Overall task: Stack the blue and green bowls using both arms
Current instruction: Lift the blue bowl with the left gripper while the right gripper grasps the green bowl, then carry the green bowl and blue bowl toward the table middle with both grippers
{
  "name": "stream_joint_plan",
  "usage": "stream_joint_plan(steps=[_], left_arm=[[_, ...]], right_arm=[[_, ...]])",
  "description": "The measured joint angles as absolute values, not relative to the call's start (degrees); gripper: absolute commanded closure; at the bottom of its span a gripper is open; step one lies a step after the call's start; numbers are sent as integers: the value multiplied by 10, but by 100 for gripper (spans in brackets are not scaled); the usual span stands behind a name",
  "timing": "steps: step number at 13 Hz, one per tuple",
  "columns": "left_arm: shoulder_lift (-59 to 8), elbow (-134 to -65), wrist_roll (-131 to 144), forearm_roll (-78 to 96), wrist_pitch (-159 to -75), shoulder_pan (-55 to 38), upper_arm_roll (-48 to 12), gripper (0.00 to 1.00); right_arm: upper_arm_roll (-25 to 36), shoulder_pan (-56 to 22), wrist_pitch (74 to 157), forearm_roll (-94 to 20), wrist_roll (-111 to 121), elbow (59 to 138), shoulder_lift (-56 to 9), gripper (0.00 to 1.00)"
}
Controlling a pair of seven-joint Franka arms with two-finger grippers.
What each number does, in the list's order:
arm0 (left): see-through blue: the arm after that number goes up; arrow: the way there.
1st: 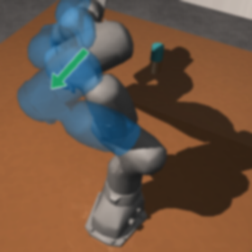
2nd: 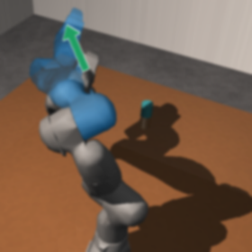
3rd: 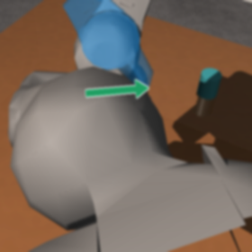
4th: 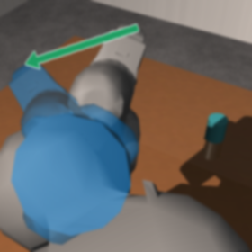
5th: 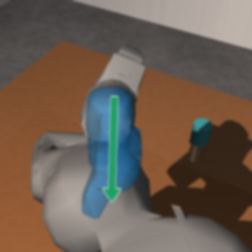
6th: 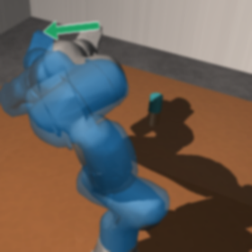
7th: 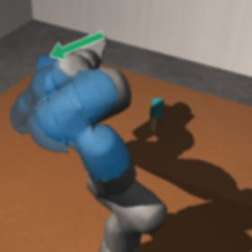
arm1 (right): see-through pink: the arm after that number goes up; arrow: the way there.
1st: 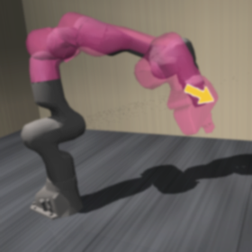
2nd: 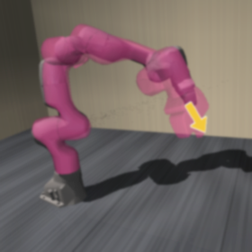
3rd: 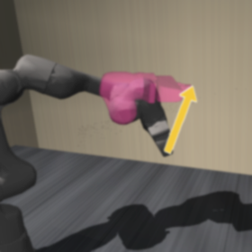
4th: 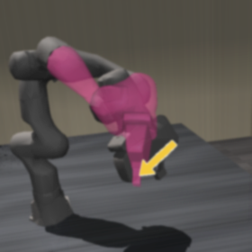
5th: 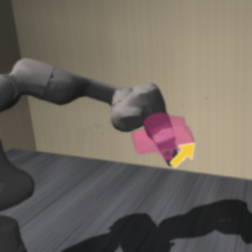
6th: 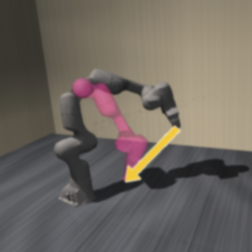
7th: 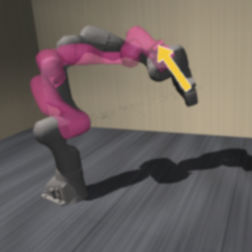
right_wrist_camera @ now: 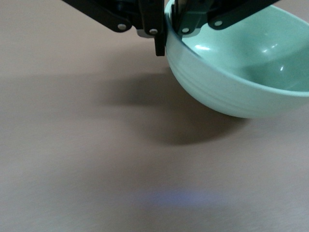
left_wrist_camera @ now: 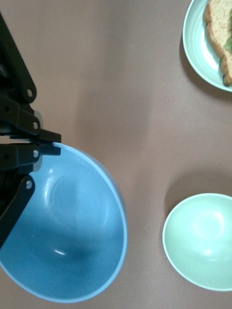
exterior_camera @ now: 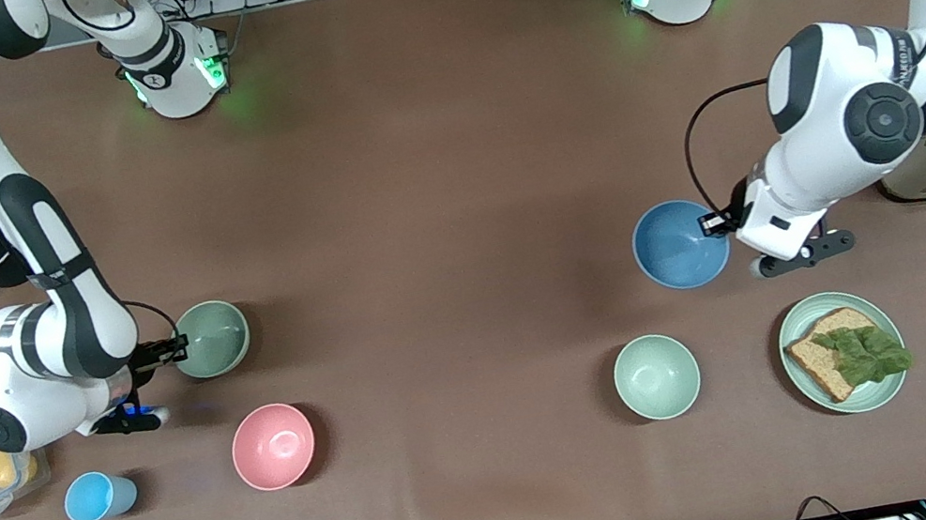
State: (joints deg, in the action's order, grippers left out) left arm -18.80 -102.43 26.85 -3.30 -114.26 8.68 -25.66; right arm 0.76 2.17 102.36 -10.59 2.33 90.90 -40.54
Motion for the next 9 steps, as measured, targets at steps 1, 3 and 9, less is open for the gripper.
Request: stream_joint_plan(steps=[1, 3, 9], left_arm=[[-189, -1024, 271, -33, -1143, 84, -259, 100], [-192, -1020, 275, -33, -1143, 75, -260, 100], [-197, -1004, 310, -33, -1143, 44, -261, 100]], right_arm=[[6, 16, 1010, -123, 9, 903, -405, 100], [2, -4, 988, -154, -34, 890, -405, 100], [-3, -92, 991, -325, -141, 883, -404, 100]])
